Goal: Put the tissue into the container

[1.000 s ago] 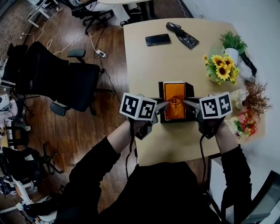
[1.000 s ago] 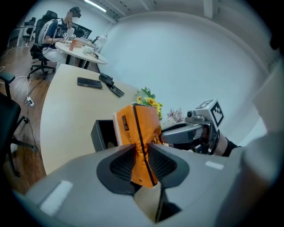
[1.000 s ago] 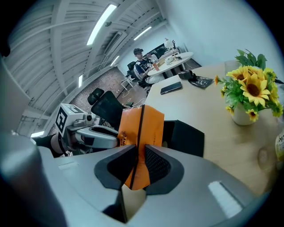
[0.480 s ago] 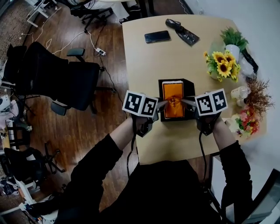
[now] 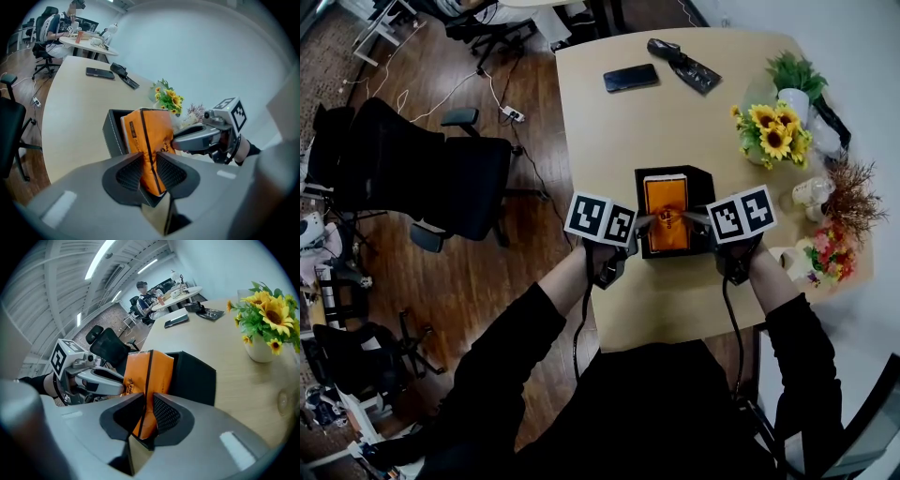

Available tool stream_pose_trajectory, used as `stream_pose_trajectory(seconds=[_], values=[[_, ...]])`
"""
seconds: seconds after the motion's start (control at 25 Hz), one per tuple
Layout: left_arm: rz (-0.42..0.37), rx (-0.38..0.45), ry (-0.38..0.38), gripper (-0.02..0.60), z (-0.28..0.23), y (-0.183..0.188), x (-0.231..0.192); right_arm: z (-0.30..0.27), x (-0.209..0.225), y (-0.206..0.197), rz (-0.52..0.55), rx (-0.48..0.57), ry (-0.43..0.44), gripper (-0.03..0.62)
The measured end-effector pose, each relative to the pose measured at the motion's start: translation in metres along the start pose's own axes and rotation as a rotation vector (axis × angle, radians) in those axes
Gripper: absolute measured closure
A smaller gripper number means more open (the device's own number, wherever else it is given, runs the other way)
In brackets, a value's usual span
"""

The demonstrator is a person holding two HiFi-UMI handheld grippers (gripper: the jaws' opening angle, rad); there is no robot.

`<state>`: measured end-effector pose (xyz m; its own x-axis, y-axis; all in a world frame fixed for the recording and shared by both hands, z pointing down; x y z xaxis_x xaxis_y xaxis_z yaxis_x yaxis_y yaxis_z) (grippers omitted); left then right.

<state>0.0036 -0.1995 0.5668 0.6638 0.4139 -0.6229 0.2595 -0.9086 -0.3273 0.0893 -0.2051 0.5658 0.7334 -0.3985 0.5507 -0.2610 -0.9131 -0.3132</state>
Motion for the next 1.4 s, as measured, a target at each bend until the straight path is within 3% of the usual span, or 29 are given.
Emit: stream_pose_trajectory(seconds=[0.76, 1.16, 1.4], values=[[-0.037, -0.080, 0.106, 0.514, -0.013, -0.002, -0.009, -0.016, 0.013, -0.004, -0.005, -0.038, -0.037, 0.533], [-0.088, -0.059, 0.192, 0.508, -0.013, -0.002, -0.010, -0.015, 0.012, -0.004, 0.002, -0.022, -0.028, 0.516], [-0.089, -0.037, 0.211, 0.503, -0.013, -0.003, -0.010, -0.011, 0.012, -0.002, 0.020, 0.009, -0.054, 0.468]])
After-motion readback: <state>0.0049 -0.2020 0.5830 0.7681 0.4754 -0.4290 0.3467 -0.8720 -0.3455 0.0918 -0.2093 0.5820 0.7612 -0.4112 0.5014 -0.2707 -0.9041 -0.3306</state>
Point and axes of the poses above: the fingertips, and each gripper's own axes: z backward along the fingers, x to its right, y out of its top, the point moved 2 cm from there along z, backward along the fingers, and after that the axes turned 5 degrees about -x, right-handed, at the moved point
